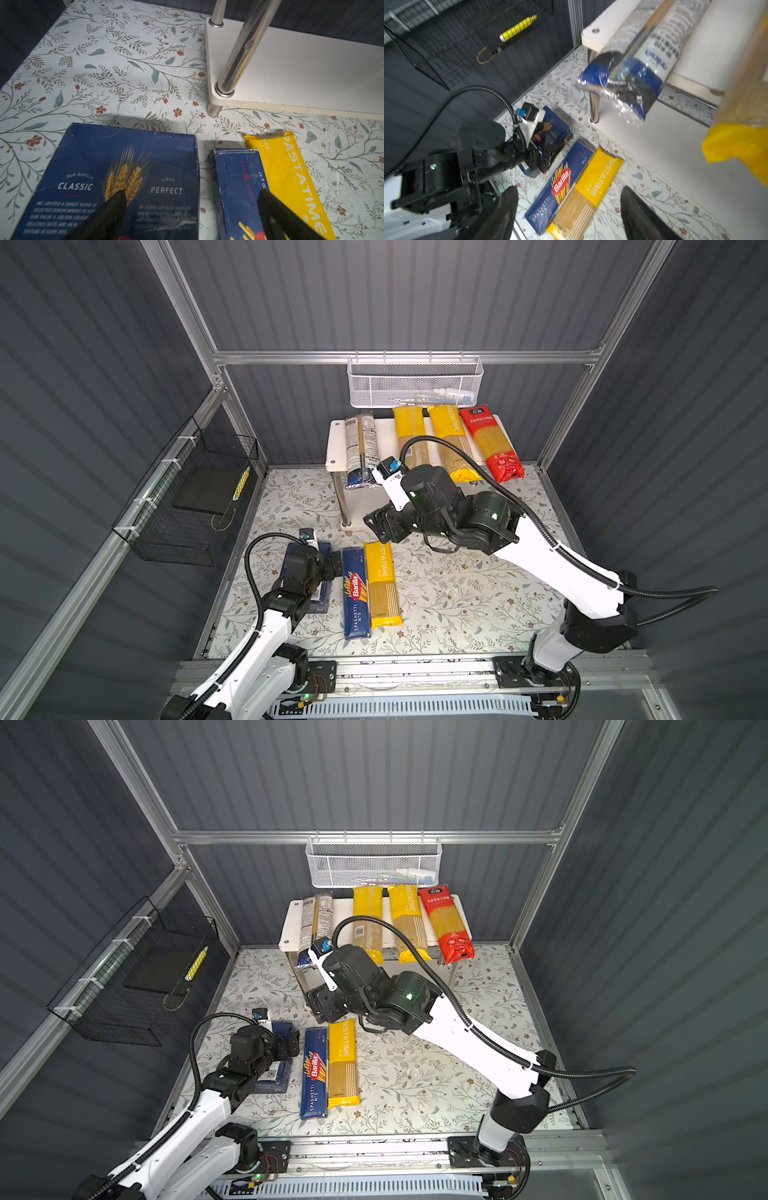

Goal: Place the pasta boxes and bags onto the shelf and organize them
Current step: 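Move the right gripper down over the yellow PASTATIME bag on the table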

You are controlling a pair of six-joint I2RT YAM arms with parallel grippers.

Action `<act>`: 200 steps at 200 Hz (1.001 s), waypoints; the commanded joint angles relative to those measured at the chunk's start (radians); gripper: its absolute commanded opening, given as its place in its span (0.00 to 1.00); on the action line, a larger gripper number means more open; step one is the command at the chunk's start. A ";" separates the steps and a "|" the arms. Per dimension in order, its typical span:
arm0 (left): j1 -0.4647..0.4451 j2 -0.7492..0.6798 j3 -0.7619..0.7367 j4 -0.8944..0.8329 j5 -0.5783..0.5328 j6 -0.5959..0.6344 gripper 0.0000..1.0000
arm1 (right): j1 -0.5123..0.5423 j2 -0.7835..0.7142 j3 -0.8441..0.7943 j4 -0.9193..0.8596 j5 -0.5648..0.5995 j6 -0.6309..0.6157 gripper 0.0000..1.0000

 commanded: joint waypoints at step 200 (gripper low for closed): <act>-0.005 0.075 -0.018 0.209 0.214 -0.053 0.99 | 0.055 0.121 -0.707 0.360 0.006 0.607 0.99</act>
